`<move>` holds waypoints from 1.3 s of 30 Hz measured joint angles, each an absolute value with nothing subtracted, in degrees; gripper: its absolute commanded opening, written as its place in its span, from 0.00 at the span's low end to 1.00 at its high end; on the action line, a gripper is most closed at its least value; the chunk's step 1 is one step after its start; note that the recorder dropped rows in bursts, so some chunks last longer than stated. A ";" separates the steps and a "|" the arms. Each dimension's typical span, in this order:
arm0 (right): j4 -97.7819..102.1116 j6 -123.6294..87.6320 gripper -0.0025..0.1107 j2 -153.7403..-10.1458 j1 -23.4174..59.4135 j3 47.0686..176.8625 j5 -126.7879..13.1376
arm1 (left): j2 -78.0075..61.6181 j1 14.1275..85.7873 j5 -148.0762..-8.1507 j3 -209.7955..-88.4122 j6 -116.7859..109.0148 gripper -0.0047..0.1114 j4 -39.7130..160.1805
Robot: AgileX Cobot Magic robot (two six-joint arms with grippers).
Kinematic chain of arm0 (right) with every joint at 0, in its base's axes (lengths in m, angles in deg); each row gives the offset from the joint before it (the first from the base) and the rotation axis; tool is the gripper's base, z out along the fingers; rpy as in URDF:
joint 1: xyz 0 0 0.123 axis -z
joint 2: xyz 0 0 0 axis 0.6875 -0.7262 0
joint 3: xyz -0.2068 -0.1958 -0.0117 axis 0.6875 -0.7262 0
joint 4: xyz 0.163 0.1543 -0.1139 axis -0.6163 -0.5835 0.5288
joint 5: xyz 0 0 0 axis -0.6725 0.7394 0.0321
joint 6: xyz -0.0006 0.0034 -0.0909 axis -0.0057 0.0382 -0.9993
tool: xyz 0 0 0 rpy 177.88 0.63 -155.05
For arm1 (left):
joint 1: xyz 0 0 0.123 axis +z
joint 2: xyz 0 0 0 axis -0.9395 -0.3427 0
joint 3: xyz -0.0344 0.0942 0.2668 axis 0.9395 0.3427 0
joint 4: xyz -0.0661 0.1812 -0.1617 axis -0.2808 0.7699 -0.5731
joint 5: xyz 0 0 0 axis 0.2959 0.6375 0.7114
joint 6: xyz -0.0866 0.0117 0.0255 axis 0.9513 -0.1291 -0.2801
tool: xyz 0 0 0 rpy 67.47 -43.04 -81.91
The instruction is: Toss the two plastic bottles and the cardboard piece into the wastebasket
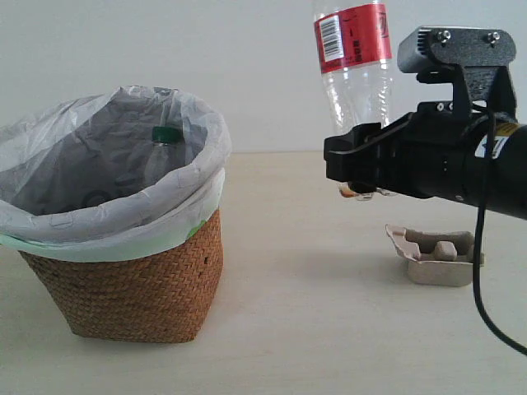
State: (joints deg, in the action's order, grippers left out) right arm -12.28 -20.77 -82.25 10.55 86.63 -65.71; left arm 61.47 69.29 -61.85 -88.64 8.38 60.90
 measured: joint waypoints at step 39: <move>-17.35 -20.00 0.52 -90.61 7.43 116.34 -43.77 | 61.47 69.29 -61.85 -88.64 8.38 0.07 60.90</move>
State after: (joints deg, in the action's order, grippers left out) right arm -17.35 -20.00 -90.61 7.43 116.34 -43.77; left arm 61.47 69.29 -61.85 -88.64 8.38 60.90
